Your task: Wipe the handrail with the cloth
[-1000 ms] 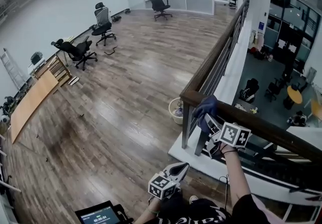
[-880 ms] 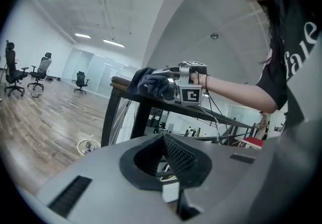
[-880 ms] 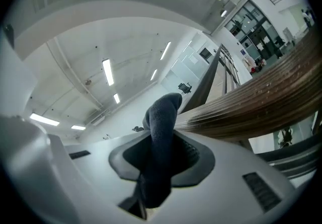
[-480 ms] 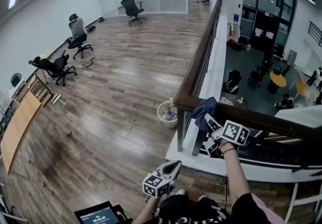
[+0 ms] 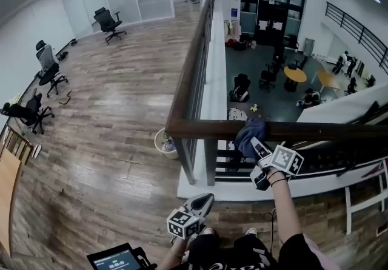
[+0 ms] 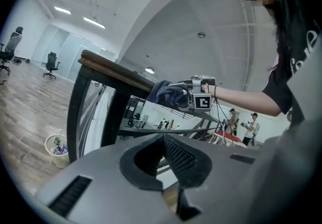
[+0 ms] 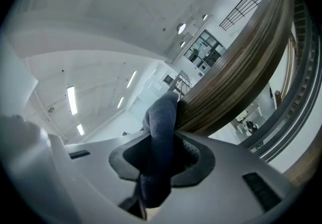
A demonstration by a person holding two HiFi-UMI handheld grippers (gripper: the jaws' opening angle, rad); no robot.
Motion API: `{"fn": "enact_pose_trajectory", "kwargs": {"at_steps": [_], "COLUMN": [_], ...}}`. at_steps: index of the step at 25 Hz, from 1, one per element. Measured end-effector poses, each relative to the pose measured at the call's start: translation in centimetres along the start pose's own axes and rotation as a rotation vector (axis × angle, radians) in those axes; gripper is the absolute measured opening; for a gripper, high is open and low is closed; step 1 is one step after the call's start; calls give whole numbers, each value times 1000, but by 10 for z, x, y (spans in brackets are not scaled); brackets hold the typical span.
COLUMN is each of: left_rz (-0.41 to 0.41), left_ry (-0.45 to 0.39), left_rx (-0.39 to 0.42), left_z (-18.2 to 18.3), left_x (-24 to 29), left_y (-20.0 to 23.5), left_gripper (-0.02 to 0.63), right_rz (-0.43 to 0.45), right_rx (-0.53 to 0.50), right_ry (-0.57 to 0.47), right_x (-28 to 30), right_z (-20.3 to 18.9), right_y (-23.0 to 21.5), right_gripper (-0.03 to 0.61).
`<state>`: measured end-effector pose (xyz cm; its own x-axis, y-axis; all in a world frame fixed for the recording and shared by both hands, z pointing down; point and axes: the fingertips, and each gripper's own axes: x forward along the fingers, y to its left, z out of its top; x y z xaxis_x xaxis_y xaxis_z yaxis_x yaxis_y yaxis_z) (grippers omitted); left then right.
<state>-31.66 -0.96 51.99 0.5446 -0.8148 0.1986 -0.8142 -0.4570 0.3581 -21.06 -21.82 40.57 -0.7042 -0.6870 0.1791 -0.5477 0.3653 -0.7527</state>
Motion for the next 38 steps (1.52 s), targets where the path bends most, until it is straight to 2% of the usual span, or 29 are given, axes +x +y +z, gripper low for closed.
{"fn": "enact_pose_trajectory", "kwargs": {"at_steps": [5,9,18,23,27,30,38], "left_rz": [-58,-67,-106,-126,-139,-134,-55], "left_ry": [40,55,76,88,117,125,122], "left_rx": [23,27,46,60,59,71,68], "left_z": [-12,-23,-35,-26,-32,-43,-46], "left_x": [41,79,168,222,242,251,257], "left_y": [-29,-59,-166,-219,-248,-255,-244], "left_gripper": [0,0,0,0,0,0,0], "right_rz": [-74,-121,-220,-283,-345,-386,-487], "right_rx": [21,29,36,13,1,-2,-16], "right_ry": [-75,-118,-182,-210,-226,-244,-263], "right_x": [-54,-104,-234,-297,-342,-371,-425], "right_z": [41,80,186,261,293,315,361], "right_y": [-63,-117,-235,-293,-340,-371,-432], "right_gripper": [98,98,98,98,98,98,98]}}
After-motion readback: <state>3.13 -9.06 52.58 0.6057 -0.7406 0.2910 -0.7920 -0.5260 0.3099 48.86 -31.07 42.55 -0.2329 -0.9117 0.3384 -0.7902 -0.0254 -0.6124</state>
